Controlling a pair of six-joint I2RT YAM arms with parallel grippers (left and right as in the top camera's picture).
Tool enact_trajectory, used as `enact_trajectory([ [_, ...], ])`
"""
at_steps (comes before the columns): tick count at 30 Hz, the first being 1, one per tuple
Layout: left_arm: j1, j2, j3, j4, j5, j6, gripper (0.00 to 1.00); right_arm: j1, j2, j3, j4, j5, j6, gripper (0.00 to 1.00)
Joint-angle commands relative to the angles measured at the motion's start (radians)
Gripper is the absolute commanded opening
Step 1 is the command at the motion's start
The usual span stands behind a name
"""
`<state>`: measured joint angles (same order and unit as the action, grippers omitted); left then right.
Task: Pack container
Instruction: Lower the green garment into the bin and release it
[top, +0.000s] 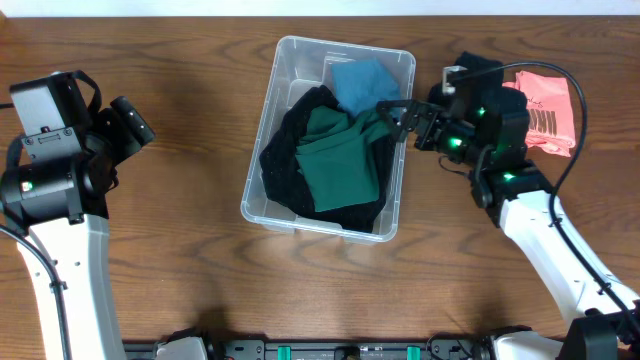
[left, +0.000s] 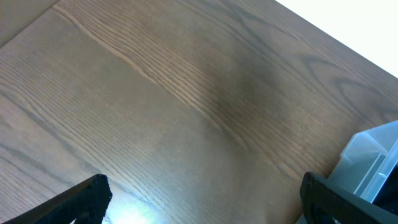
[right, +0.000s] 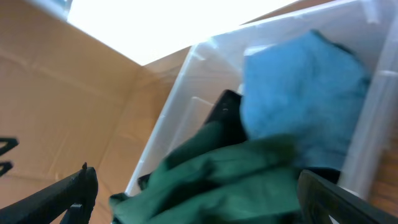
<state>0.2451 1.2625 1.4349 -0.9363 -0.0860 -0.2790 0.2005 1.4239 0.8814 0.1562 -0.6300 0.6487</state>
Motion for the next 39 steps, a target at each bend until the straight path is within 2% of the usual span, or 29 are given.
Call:
enact_trajectory([
  [1, 0.003, 0.005, -0.004, -0.002, -0.012, 0.02, 0.98, 0.048, -0.012, 0.005, 0.053, -0.044, -0.04, 0.99],
  [2, 0.003, 0.004, -0.004, -0.002, -0.012, 0.021, 0.98, 0.056, -0.012, 0.005, 0.075, -0.061, -0.041, 0.97],
  [3, 0.003, 0.004, -0.004, -0.002, -0.012, 0.02, 0.98, 0.06, -0.012, 0.005, 0.109, -0.089, -0.041, 0.77],
  [4, 0.003, 0.004, -0.004, -0.002, -0.012, 0.02, 0.98, 0.063, -0.011, 0.005, 0.143, -0.105, -0.044, 0.51],
  [5, 0.003, 0.004, -0.004, -0.002, -0.012, 0.02, 0.98, 0.063, -0.011, 0.005, 0.166, -0.11, -0.044, 0.31],
  [6, 0.003, 0.004, -0.004, -0.002, -0.012, 0.02, 0.98, 0.063, -0.013, 0.005, 0.19, -0.123, -0.043, 0.27],
  [7, 0.003, 0.005, -0.004, -0.002, -0.012, 0.02, 0.98, 0.064, -0.013, 0.005, 0.204, -0.134, -0.033, 0.33],
  [8, 0.003, 0.004, -0.004, -0.002, -0.012, 0.021, 0.98, 0.068, -0.013, 0.005, 0.213, -0.139, -0.02, 0.32],
  [12, 0.003, 0.005, -0.004, -0.002, -0.012, 0.02, 0.98, 0.12, -0.013, 0.008, 0.216, -0.146, -0.007, 0.23],
  [15, 0.003, 0.004, -0.004, -0.002, -0.012, 0.02, 0.98, 0.177, -0.01, 0.008, 0.191, -0.13, -0.022, 0.21],
  [19, 0.003, 0.004, -0.004, -0.002, -0.012, 0.021, 0.98, 0.227, 0.02, 0.008, 0.114, 0.028, -0.05, 0.13],
  [25, 0.003, 0.005, -0.004, -0.002, -0.012, 0.02, 0.98, 0.264, 0.147, 0.008, 0.171, 0.174, -0.055, 0.02],
  [34, 0.003, 0.004, -0.004, -0.002, -0.012, 0.021, 0.98, 0.293, 0.397, 0.008, 0.366, 0.23, 0.135, 0.01],
  [39, 0.003, 0.005, -0.004, -0.002, -0.012, 0.02, 0.98, 0.326, 0.476, 0.008, 0.382, 0.222, 0.174, 0.01],
])
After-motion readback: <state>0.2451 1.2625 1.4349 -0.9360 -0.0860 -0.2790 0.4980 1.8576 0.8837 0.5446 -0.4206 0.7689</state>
